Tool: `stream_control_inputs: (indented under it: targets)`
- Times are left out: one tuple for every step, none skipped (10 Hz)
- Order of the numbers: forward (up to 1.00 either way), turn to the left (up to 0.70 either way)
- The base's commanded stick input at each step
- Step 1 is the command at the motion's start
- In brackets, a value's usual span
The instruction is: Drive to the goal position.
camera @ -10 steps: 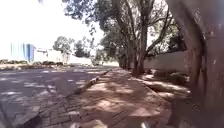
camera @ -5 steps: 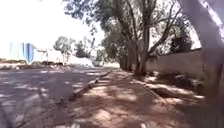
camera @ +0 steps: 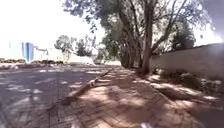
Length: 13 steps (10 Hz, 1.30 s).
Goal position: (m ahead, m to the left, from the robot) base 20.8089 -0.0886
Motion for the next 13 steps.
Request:
stream_control_inputs:
  targets:
    - [0.7,-0.35]
    - [0.7,-0.35]
    - [0.7,-0.23]
    - [0.7,-0.07]
    - [0.7,0.0]
    - [0.7,0.0]
    - [0.7,0.0]
    - [0.7,0.0]
    - [0.7,0.0]
    - [0.7,0.0]
    - [0.7,0.0]
    - [0.7,0.0]
    - [0.7,0.0]
